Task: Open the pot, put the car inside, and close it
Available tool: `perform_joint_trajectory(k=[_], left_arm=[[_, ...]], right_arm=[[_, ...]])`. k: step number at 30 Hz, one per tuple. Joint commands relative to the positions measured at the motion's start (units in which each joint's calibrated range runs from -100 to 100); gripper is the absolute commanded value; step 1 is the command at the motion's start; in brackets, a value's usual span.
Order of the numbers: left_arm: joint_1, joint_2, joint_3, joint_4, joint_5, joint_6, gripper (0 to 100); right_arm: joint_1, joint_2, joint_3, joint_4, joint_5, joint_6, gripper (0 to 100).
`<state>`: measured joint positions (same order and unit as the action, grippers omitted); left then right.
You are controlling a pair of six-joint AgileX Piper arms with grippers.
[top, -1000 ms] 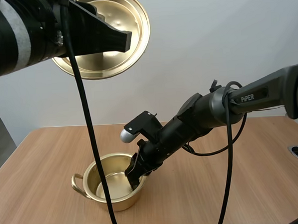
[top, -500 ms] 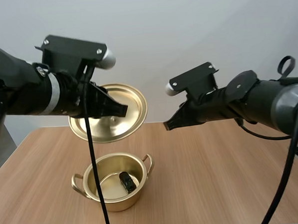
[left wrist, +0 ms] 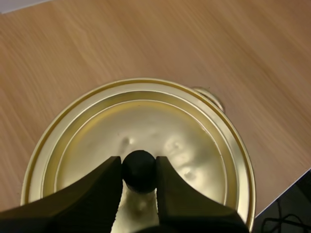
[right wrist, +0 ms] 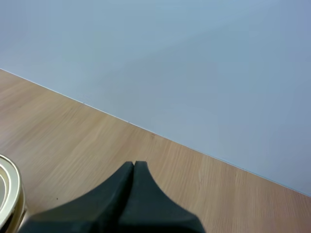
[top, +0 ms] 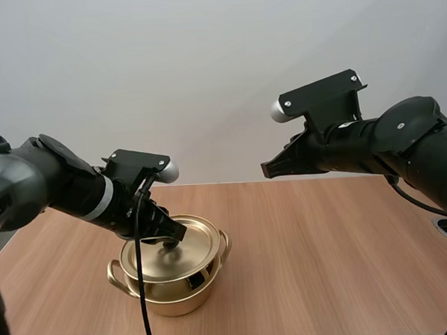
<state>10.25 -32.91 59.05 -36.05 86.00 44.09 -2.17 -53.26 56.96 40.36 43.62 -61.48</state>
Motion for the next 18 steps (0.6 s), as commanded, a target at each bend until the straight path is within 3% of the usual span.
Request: perform_joint_trajectory(k=[1,10,12,15,18], left_arm=[[-0.04,0.54,0.84,0.08,-2.13,0.33,0],[-0.04,2.63,7.45,-0.02,-9.60,6.50,0],[-0.04,2.59,8.16,-0.92,-9.60,8.19,5],[-0.04,2.59,8.28,-3.16,-9.42,9.34,34],[-0.04,2.59,8.28,-3.18,-9.26,8.99,84]], right_arm=[[0.00,0.04,0.06,-0.18,-0.03,-0.02,0],[0.00,0.04,0.06,-0.30,-0.03,-0.02,0],[0.00,0.04,0.06,-0.30,-0.03,-0.02,0],[0.00,0.04,0.06,-0.30,-0.03,-0.02,0],[0.00,0.04,0.06,-0.30,-0.03,-0.02,0]])
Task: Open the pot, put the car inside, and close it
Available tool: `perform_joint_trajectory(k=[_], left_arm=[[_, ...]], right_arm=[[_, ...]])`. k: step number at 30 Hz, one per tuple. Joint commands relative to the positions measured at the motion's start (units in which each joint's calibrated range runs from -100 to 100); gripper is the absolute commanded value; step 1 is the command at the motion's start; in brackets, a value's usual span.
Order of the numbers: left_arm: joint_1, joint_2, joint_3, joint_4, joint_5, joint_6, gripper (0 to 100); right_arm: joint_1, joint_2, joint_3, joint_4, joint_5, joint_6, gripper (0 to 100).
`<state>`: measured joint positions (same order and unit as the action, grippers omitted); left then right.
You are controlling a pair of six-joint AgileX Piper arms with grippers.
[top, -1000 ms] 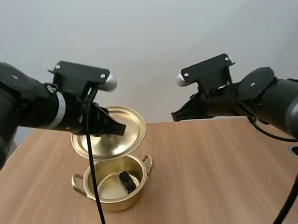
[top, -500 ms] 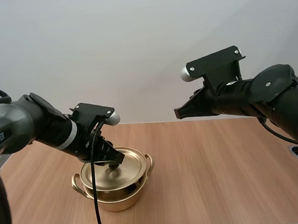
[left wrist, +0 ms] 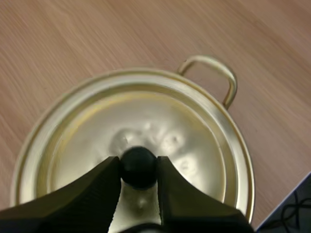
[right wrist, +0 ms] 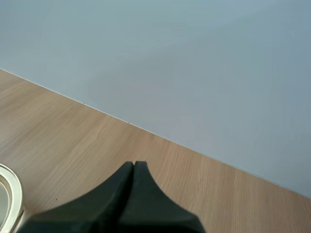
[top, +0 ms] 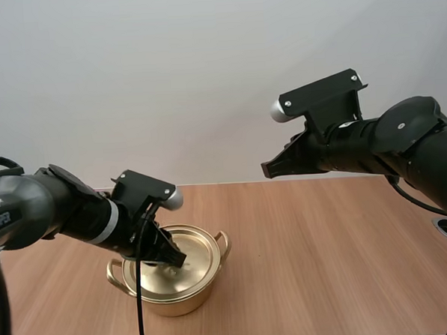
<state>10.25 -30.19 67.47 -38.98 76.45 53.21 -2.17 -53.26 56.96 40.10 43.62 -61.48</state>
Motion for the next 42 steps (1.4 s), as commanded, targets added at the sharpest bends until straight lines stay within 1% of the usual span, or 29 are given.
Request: perform_joint_trajectory(k=[1,4,7,9,12,14,16,17,19,20,21,22,25,26,28,29,31,33,36,38,40,42], left_arm=[[-0.04,-0.26,-0.14,-0.03,0.79,-0.13,100],[-0.04,-1.46,-1.40,0.36,3.72,-0.13,100],[-0.04,-4.36,-5.23,0.06,7.70,-2.86,100],[-0.04,-7.35,-8.39,-1.80,10.29,-0.96,100],[0.03,-15.24,-11.06,-10.46,10.13,2.45,100],[0.03,-22.97,-10.76,-20.01,8.40,4.84,100],[0.03,-31.39,-9.64,-26.56,3.04,4.84,100],[0.03,-35.57,-8.73,-28.92,-0.79,4.63,100],[0.03,-42.27,-6.63,-30.49,-7.89,2.03,100],[0.03,-44.76,-5.66,-30.01,-11.05,-0.89,100],[0.11,-45.84,-4.99,-27.74,-13.24,-4.27,100],[0.18,-46.59,-4.22,-23.64,-15.28,-9.84,100],[1.03,-48.20,-2.29,-10.46,-21.37,-27.65,100],[1.36,-49.00,-1.72,-5.62,-24.16,-31.46,100],[1.55,-50.88,-0.92,1.46,-30.64,-34.32,100],[1.55,-52.21,-0.60,3.81,-33.66,-34.98,100],[1.36,-54.40,-0.61,5.68,-36.31,-35.18,100],[-0.08,-54.74,-0.61,7.09,-38.01,-35.18,100],[-4.63,-53.45,0.02,10.59,-38.01,-36.01,100],[-6.98,-53.33,2.69,13.31,-42.18,-36.01,100],[-8.30,-53.05,7.16,15.88,-49.35,-36.21,100],[-8.37,-53.05,13.81,17.95,-58.68,-37.45,100]], right_arm=[[0.00,0.04,0.06,-0.04,-0.03,-0.02,0],[0.00,0.04,0.06,-0.28,-0.03,-0.02,0],[0.00,0.04,0.06,-0.50,-0.03,-0.02,0],[0.00,0.04,0.06,-0.50,-0.03,-0.02,0],[0.00,0.04,0.06,-0.50,-0.03,-0.02,0],[0.00,0.04,0.96,-0.51,-1.18,-0.02,0],[0.00,0.04,2.63,-1.02,-4.26,-0.02,0],[0.00,0.04,3.30,-1.01,-5.67,-0.02,0],[0.00,-0.07,5.72,-1.13,-12.17,-0.02,0],[0.00,-0.21,7.02,-1.13,-16.24,-0.02,0],[0.00,-0.21,8.37,-0.97,-20.61,-0.02,0],[0.00,-0.21,9.60,-0.62,-23.84,-0.02,0],[0.00,-0.21,12.75,0.59,-34.79,-0.02,0],[0.00,-0.21,13.75,0.73,-37.78,-0.02,0],[0.00,-0.21,15.28,0.73,-42.34,-0.29,0],[0.00,-0.21,16.01,0.73,-44.20,-0.37,0],[0.00,-0.50,17.20,0.73,-47.00,-0.37,0],[0.00,-1.67,18.30,0.37,-49.95,-0.37,0],[-1.09,-3.97,19.73,-1.44,-52.31,-0.37,0],[-2.73,-5.84,20.66,-1.44,-52.31,-0.37,0],[-4.47,-7.57,21.33,-1.44,-52.12,-0.37,0],[-6.10,-9.45,21.29,-1.44,-49.96,-0.37,0]])
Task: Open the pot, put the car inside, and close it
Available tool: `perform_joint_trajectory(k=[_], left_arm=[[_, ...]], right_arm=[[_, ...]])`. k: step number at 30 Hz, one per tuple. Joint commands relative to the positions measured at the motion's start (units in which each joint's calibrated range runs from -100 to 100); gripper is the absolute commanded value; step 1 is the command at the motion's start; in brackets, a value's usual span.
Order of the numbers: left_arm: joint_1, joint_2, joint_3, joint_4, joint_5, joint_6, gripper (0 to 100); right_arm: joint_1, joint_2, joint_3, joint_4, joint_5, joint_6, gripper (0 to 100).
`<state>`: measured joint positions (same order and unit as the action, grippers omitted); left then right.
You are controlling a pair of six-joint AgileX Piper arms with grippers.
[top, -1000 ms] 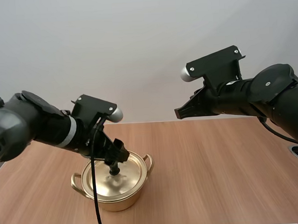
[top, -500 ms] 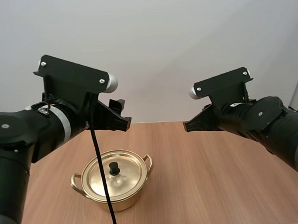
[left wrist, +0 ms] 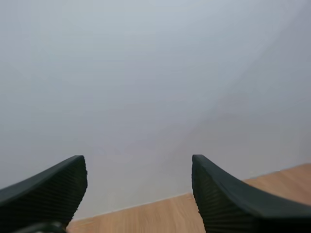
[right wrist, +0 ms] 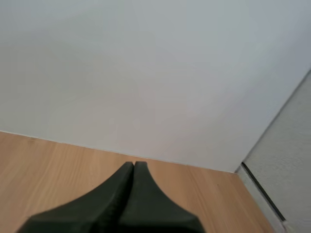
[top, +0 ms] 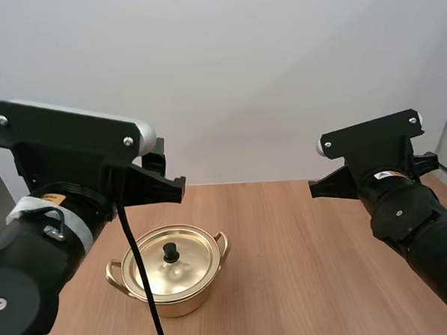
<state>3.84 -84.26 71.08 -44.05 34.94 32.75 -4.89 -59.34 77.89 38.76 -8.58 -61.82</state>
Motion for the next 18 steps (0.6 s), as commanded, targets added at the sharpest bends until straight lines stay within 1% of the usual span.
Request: perform_joint_trajectory(k=[1,4,7,8,13,18], left_arm=[[-1.76,1.03,13.80,23.15,-21.31,-17.62,100],[-0.69,1.03,23.00,22.80,-32.91,-21.20,100],[0.51,1.03,28.66,22.80,-31.39,-22.56,100],[0.78,1.03,28.92,22.91,-30.19,-22.56,100],[0.79,1.03,28.92,23.34,-23.18,-22.10,100],[0.79,1.03,28.92,23.34,-23.44,-22.10,100]], right_arm=[[-3.92,-4.55,0.37,-0.10,3.41,-0.03,0],[-4.32,-9.10,0.37,-0.23,8.58,-0.03,0],[-4.32,-13.22,0.37,-0.51,12.88,-0.03,0],[-4.32,-14.39,0.37,-0.51,14.13,-0.03,0],[-4.35,-16.24,0.37,-1.26,17.45,-0.03,0],[-4.35,-16.24,0.37,-2.26,20.91,-0.03,0]])
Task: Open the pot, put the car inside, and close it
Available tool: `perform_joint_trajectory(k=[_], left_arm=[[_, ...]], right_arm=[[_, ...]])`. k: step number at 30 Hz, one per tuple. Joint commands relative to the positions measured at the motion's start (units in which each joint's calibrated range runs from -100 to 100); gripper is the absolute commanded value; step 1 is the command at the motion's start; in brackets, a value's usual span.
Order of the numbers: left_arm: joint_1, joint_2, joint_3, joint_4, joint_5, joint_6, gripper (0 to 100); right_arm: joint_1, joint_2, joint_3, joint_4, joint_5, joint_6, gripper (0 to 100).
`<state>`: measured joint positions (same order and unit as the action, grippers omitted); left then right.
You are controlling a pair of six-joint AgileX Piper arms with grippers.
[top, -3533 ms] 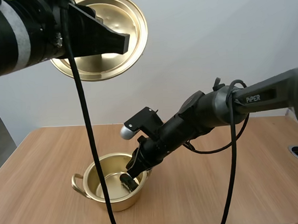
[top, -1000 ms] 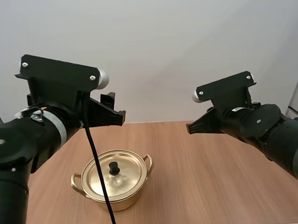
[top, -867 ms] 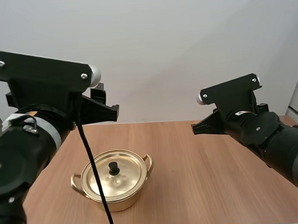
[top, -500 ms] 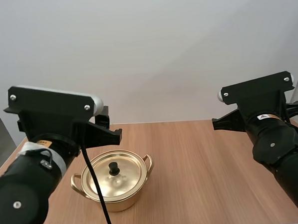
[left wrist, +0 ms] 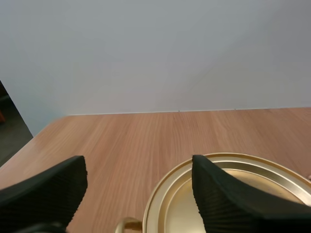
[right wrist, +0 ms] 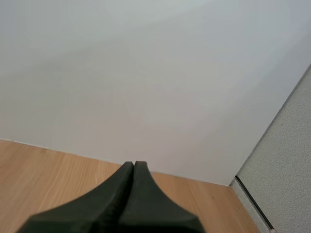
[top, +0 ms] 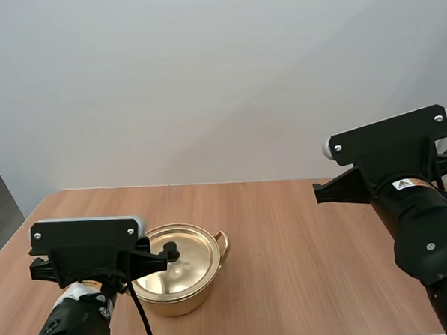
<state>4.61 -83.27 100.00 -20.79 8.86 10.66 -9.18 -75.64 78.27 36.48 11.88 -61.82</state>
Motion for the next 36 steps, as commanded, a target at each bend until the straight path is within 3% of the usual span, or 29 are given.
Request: perform_joint_trajectory(k=[1,6,14,17,22,25,32,36], left_arm=[[0.02,0.03,0.00,0.08,2.64,-0.01,100],[0.02,-0.22,0.00,0.08,2.62,-0.01,100],[-1.22,-16.73,0.00,0.08,2.13,0.02,100],[-1.30,-16.59,0.00,0.08,-2.38,0.02,100],[-1.30,-16.30,0.00,0.08,-3.41,0.02,100],[-1.30,-16.30,0.00,0.08,-3.41,0.02,100],[-1.30,-16.30,0.00,0.08,-3.41,0.02,100],[-1.30,-16.30,0.00,0.08,-1.82,1.00,100]], right_arm=[[-0.06,0.06,-0.02,0.02,0.46,-0.03,0],[-0.06,0.06,-0.02,0.02,0.64,-0.03,0],[-0.06,0.06,-0.02,0.60,1.44,0.08,0],[-0.06,0.06,-0.02,3.31,3.30,0.08,0],[-0.06,0.06,-0.02,13.25,8.36,0.27,0],[0.40,-0.68,0.55,11.57,15.99,0.27,0],[5.97,-14.04,13.68,7.72,15.22,0.27,0],[7.27,-22.71,20.85,7.82,14.55,0.29,0]])
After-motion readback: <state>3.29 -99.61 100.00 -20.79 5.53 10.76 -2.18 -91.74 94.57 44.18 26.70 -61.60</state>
